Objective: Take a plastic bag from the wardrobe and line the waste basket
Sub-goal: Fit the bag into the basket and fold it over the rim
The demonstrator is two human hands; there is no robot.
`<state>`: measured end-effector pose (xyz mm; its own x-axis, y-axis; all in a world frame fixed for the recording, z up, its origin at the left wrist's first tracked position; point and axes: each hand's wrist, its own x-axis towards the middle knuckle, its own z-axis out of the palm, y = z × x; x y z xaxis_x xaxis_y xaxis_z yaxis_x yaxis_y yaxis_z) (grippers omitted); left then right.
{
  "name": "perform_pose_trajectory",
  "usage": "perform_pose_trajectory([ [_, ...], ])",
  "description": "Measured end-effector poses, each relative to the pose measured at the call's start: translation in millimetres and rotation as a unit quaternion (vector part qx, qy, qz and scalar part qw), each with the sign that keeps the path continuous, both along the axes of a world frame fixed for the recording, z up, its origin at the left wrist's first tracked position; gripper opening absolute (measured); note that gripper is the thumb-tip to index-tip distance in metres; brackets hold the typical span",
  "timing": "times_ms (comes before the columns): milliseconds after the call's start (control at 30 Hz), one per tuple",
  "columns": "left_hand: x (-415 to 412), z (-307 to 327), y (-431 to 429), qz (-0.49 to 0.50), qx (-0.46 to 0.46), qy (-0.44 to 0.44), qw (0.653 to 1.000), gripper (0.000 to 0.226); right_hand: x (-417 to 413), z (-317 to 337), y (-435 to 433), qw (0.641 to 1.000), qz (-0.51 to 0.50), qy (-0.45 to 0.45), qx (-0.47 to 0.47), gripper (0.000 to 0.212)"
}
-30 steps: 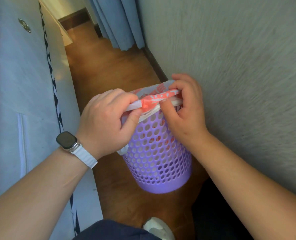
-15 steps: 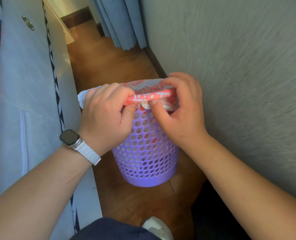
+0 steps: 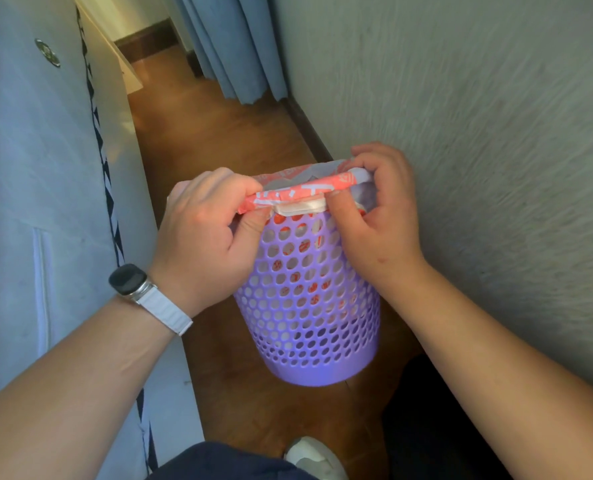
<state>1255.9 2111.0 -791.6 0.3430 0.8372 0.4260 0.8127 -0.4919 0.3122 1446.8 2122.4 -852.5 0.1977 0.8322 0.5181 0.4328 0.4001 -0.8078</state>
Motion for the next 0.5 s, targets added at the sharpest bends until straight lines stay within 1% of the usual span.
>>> perform_pose_trajectory([
  [100,4,4,-4,-0.005,0.003,0.024,1.000,0.036,-6,3,-1,0.999,-0.021,-0.024,0.019,0.026],
  [167,8,5,-7,-0.008,0.014,0.032,0.999,0.038,-11,5,-3,0.998,-0.032,-0.046,0.027,0.024],
  [267,11,2,-8,0.001,0.031,0.053,0.998,0.030,-22,8,-10,0.996,-0.031,-0.070,0.039,0.023],
  [333,10,1,-7,0.006,0.030,0.050,0.998,0.023,-26,8,-13,0.996,-0.028,-0.075,0.033,0.025],
  [433,6,0,-4,0.012,0.025,0.044,0.999,0.015,-24,8,-13,0.998,0.005,-0.069,0.011,0.033],
  [500,4,0,-2,0.016,0.021,0.041,0.999,0.011,-18,6,-10,0.997,0.028,-0.072,0.014,0.039],
])
